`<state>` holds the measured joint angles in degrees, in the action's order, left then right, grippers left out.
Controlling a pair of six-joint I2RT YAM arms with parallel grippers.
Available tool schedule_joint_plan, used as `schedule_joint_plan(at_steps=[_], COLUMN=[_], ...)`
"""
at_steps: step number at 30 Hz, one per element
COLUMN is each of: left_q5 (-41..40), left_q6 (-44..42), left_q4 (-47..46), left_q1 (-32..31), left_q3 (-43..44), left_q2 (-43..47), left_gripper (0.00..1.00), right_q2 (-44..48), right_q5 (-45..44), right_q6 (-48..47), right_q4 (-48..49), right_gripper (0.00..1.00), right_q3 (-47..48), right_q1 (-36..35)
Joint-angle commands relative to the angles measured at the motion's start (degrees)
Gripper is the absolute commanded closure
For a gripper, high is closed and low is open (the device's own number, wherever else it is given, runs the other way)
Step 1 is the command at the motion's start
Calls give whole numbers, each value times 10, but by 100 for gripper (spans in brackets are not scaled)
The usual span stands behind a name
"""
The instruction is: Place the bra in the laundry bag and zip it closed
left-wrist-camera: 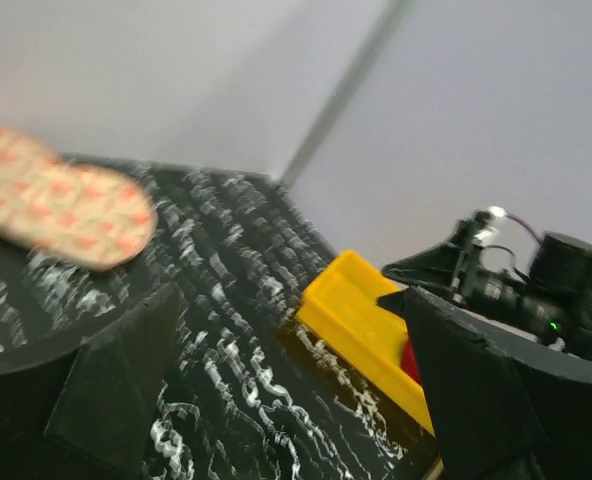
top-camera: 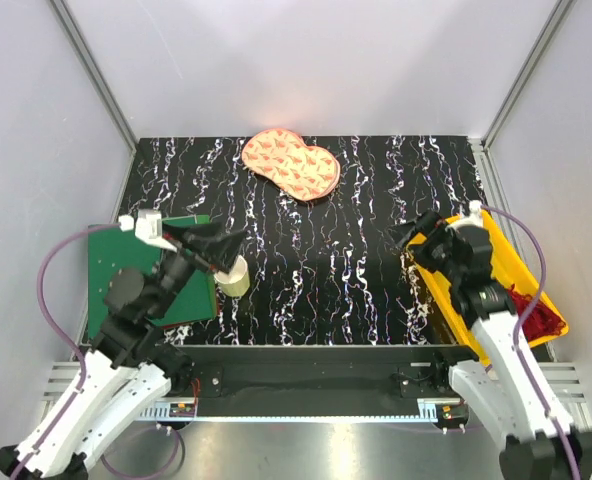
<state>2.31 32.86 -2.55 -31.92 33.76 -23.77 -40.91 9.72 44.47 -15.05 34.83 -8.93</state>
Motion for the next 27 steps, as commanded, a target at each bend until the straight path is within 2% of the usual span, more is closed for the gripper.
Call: schedule_joint_plan(at_steps=[1,3,5,8,9,10,16,17,20,24,27], left_q5=[-149,-148,-120,-122,-122,-114,-83,-80,-73,-68,-71], left_q6=[37,35,25,26,23,18,-7,-4,4,11,13], left_q4=[280,301,288,269,266,265,278,283,290,291,292], left_q1=[0,1,0,1,1,1,1,1,1,1,1], left_q3=[119,130,110,88,84,85,101,103,101,93,90], left_q2=[-87,-98,-91,-59,-45,-41,-29,-29,-25,-21,-21], left_gripper=[1,1,1,1,1,1,1,1,1,1,1], right_q2=[-152,-213,-320,-477,-516,-588,-807,-829,-898,-945,-959], right_q5=[-50,-51,-54,-3,23,35,50,50,58,61,59], right_q6=[-68,-82,-83,-84,-79,-76,-62,-57,-55,-49,-45], right_q4=[52,120,184,253,266,278,288,282,266,263,264], right_gripper=[1,0,1,1,3,10,26,33,44,51,52], right_q3=[80,122,160,260,313,340,552,575,650,699,707], right_q1=[1,1,1,1,1,0,-15,-17,-25,-38,-48])
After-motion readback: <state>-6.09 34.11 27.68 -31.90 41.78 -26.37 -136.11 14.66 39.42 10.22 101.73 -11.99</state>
